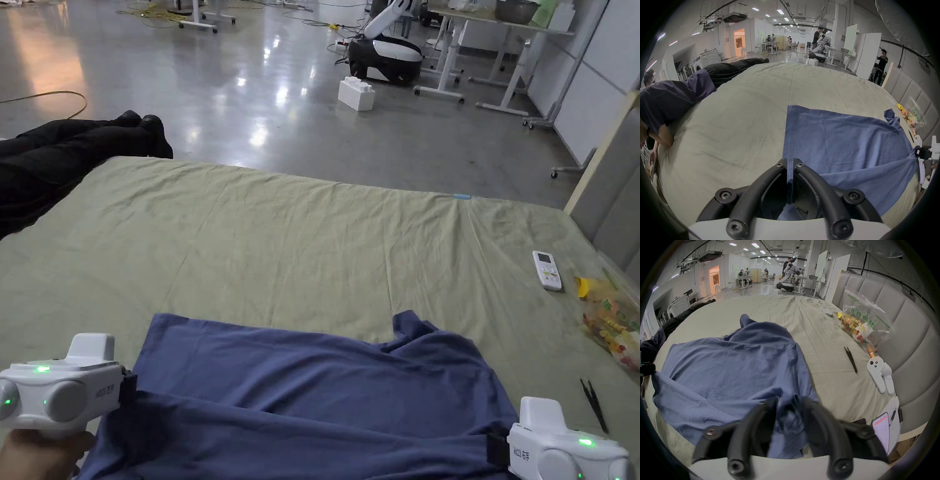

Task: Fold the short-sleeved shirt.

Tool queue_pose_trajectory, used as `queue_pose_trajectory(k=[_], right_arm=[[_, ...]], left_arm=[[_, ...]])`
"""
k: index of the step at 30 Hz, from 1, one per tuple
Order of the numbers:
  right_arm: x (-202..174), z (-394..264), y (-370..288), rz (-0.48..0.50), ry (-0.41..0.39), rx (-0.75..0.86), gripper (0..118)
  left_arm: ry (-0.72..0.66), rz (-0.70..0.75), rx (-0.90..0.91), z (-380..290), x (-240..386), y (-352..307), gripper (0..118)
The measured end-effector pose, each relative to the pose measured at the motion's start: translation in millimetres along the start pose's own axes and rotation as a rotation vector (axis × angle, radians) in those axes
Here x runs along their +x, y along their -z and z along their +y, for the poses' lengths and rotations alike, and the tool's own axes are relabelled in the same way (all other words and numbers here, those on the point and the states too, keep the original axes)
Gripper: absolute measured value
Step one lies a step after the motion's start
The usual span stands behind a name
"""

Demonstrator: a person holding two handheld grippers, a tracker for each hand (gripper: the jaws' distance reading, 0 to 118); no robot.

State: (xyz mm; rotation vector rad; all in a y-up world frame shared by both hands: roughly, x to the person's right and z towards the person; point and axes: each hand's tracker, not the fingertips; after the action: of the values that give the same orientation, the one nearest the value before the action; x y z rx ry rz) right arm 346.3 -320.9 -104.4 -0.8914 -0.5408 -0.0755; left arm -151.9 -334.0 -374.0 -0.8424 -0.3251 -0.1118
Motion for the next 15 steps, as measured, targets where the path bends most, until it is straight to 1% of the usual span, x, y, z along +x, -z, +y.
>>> queue_pose_trajectory(k=[1, 2, 3, 4, 5, 6, 12, 15], right_arm=[[0, 0, -6, 0.005, -0.001, 0.039, 60], [0, 0, -11, 0.007, -0.003, 0.065, 69], [-1, 1, -20, 0.014, -0.002, 0.104, 74], [-5, 1, -31, 0.020, -0.001, 0.153, 78], [-7, 1, -40, 0.023, 0.000, 0.194, 79], [-9, 1, -49, 0.025, 0.002, 0.232, 80], [-38, -3, -109, 0.011, 0.030, 0.534, 82], [-55, -7, -137, -0.001, 0.040, 0.669, 82]], left_arm=[[0.008, 0.002, 0.002, 0, -1, -4, 11], [0.015, -0.002, 0.005, -1, -1, -8, 17], [0.028, -0.003, 0.016, -2, -2, -14, 26], [0.039, -0.001, 0.032, -4, -2, -22, 41], [0.046, -0.001, 0.041, -4, 0, -29, 51], [0.049, -0.003, 0.055, -5, 0, -34, 55], [0.061, -0.018, 0.275, -15, 16, -92, 56], [0.046, -0.014, 0.417, -22, 29, -122, 55]])
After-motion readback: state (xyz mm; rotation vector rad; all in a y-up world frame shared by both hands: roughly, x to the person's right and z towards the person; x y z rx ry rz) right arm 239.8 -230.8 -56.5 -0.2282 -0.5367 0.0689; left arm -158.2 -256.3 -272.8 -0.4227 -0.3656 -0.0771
